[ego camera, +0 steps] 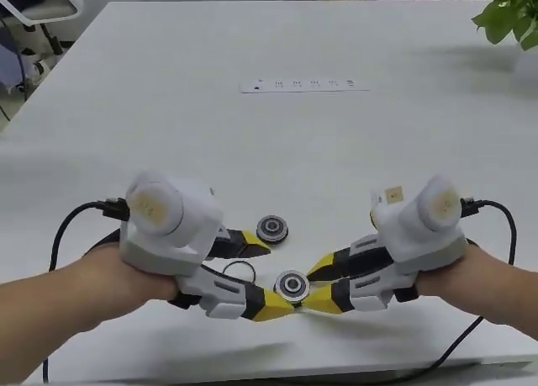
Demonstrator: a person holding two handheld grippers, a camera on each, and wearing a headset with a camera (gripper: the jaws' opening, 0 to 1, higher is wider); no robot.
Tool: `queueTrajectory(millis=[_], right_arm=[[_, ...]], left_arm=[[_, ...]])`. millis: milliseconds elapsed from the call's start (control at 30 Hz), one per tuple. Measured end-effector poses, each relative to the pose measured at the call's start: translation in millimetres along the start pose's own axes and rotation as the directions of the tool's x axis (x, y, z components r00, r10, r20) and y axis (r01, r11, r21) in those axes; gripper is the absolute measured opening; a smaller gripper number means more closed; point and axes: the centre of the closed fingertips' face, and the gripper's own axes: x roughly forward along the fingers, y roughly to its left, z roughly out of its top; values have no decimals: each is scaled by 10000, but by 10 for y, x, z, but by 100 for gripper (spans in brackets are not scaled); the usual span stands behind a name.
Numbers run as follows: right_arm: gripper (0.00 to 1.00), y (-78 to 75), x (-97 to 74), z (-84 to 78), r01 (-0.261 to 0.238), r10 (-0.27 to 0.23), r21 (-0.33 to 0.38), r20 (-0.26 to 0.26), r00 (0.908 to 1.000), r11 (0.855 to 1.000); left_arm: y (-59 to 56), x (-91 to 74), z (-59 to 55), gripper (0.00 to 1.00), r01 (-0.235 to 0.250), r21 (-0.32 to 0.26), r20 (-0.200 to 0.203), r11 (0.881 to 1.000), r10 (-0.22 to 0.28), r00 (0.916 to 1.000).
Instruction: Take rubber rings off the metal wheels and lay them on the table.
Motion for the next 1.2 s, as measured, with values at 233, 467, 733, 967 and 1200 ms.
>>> queueTrajectory(millis=[233,467,733,967,1200], right_arm=[[19,-10,11,-11,71,-73,-266,-88,9999,9996],[19,-17,15,-18,83,-88,-363,-125,9999,9993],[19,-13,13,-20,86,-90,-389,-117,9999,9992],[19,-9,12,-21,91,-96,-401,-119,9999,9992],[19,-10,15,-21,88,-93,-424,-120,9999,9991]], left_arm=[[-21,75,-22,40,117,-41,-118,9999,-118,9999],[-49,149,-29,34,241,-41,-211,9997,-242,9995],[-77,199,-21,25,360,74,-243,9993,-358,9991],[-96,225,-51,19,372,177,-360,9992,-365,9987],[-49,226,-60,13,139,312,-274,9994,-130,9995]])
